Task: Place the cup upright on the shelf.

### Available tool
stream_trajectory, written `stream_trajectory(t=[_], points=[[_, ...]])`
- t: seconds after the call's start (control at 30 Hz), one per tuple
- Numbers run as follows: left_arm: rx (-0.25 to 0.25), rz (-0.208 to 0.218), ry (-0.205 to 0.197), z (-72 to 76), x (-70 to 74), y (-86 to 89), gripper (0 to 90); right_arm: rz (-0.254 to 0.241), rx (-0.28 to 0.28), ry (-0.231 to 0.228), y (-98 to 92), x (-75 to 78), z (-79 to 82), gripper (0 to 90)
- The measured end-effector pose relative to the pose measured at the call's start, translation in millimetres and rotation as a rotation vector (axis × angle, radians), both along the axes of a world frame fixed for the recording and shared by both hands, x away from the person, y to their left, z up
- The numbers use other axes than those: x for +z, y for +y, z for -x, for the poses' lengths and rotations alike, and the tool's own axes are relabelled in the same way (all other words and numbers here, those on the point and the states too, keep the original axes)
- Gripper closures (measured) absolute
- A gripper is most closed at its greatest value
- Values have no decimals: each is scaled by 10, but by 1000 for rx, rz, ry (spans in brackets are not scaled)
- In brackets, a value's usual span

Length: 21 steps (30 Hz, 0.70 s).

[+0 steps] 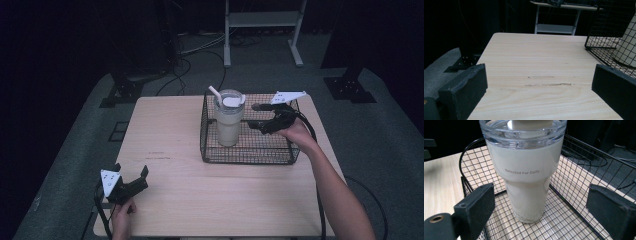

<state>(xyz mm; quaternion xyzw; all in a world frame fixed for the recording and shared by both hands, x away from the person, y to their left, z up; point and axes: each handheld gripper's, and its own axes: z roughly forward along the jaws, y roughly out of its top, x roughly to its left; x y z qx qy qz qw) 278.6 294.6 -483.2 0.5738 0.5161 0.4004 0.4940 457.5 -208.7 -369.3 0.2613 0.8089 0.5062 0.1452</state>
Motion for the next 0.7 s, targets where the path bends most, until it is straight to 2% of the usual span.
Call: stream_trajectory(t=[0.2,0.37,0.5,0.7], points=[[0,-1,-1,-2,-1,-2,0,-9,-2,-1,-25,37,56,77],[0,-5,0,-3,0,-7,0,-31,-17,18,-86,84,123,77],[-1,-4,1,-2,0,-8,0,-37,-24,10,-123,113,184,78],[-3,-8,1,-3,0,-12,0,-35,-9,9,-153,110,293,78]])
